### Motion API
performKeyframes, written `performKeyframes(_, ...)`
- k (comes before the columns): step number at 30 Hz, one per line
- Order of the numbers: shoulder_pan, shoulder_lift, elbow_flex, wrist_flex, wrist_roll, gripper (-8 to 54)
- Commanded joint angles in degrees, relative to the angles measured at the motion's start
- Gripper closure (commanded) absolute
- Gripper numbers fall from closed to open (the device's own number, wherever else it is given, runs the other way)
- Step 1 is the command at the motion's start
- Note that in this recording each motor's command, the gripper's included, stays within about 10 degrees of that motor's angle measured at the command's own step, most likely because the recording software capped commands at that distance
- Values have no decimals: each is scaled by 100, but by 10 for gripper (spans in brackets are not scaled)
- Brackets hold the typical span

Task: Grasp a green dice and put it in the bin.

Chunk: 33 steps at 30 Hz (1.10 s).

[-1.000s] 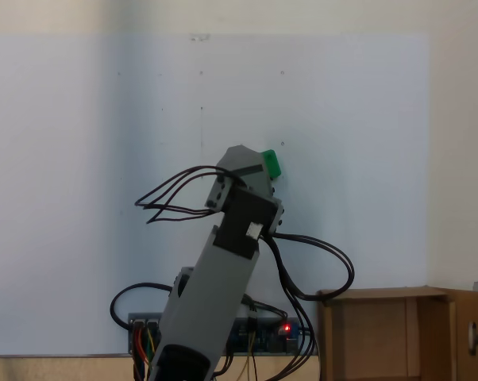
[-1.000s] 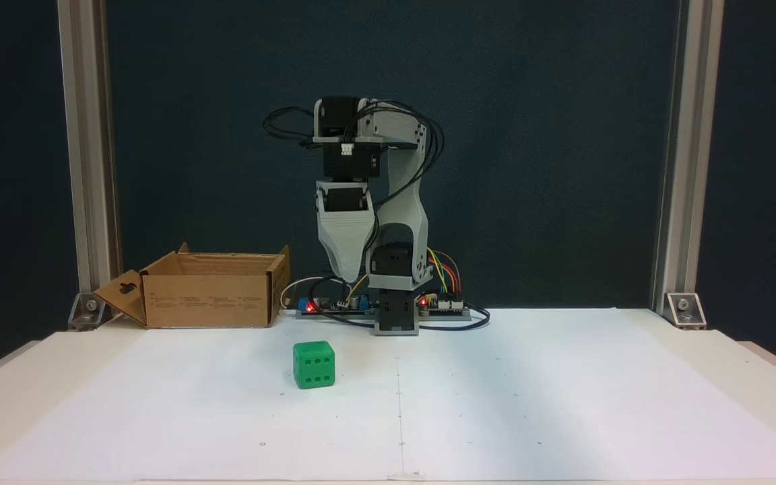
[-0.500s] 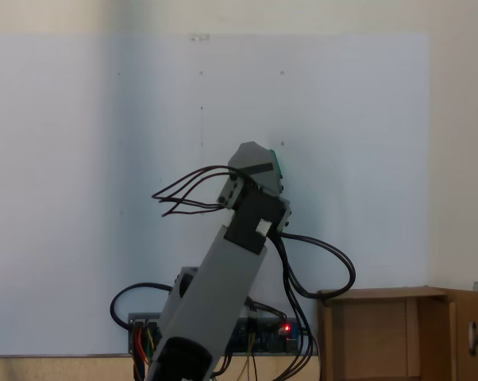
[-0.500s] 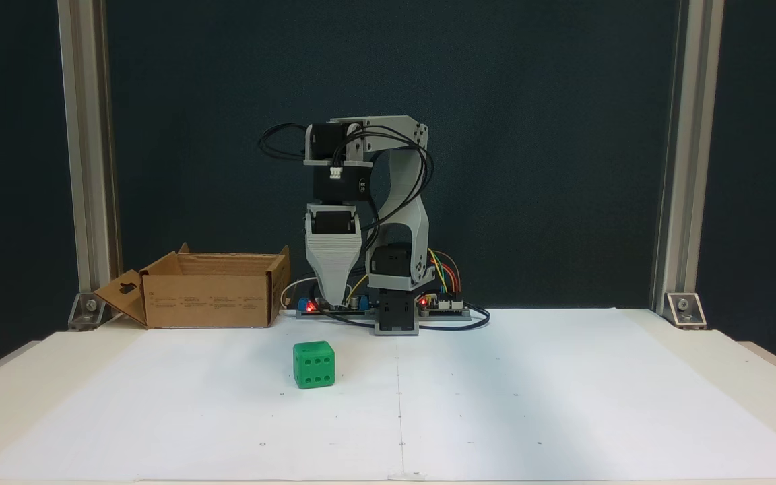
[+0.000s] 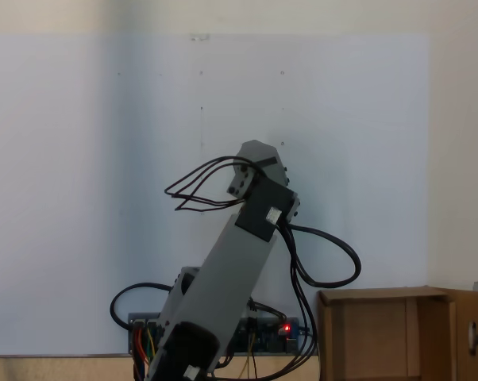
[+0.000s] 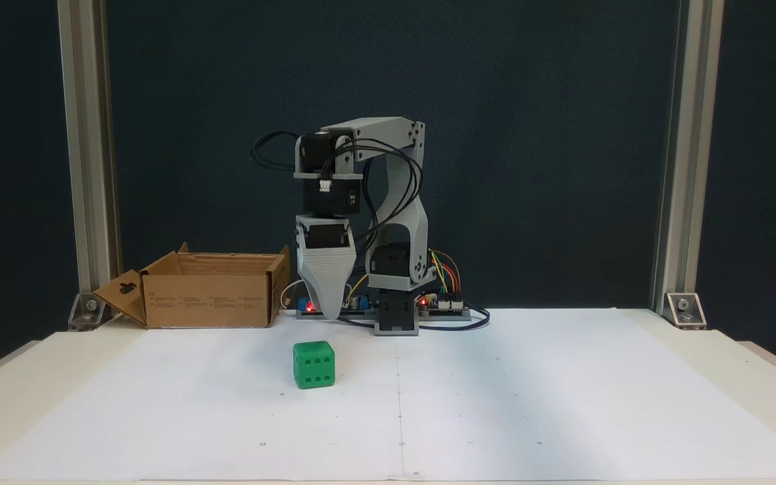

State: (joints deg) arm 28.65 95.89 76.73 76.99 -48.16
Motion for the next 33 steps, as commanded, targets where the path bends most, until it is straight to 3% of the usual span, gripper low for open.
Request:
performKeyframes(1,9,-79,-229,-158,-466,12)
performKeyframes(33,229,-378,-246,-466,-457,15)
